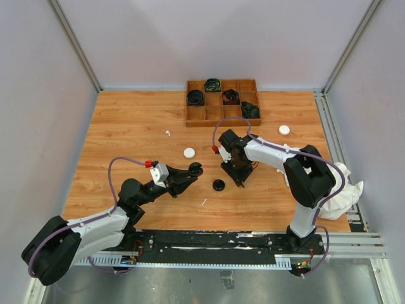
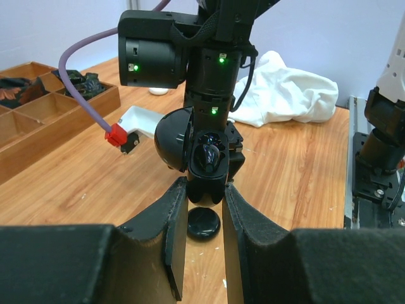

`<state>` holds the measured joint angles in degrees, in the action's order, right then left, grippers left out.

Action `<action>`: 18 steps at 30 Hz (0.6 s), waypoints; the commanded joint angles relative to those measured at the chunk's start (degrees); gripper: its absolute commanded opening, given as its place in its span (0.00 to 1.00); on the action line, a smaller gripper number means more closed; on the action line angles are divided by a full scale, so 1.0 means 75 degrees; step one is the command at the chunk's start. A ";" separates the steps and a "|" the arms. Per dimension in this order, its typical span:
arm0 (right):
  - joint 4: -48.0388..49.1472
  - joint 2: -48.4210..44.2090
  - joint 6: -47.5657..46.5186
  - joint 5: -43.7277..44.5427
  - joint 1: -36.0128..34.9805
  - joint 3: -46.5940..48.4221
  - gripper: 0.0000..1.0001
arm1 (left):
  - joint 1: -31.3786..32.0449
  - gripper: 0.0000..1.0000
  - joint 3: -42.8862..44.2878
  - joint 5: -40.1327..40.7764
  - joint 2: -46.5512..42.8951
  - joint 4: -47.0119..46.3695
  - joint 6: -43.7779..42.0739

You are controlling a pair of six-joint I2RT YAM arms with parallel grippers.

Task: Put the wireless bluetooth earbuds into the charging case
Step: Pick up the earbud from the center of the board.

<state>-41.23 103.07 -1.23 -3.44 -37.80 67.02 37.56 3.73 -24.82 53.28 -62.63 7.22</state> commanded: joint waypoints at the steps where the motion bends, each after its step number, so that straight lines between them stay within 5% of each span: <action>1: -0.0272 0.0157 -0.0171 -0.0017 0.0043 0.0156 0.36 | -0.0029 0.00 0.0122 -0.0151 0.0137 -0.0140 -0.0149; 18: 0.0214 -0.0677 -0.0047 -0.0079 0.0010 -0.0302 0.16 | -0.0038 0.00 -0.0050 -0.0130 0.0374 -0.0729 -0.0285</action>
<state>-40.75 103.31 -2.39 -3.55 -37.80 66.48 37.56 3.73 -25.65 55.61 -63.05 6.42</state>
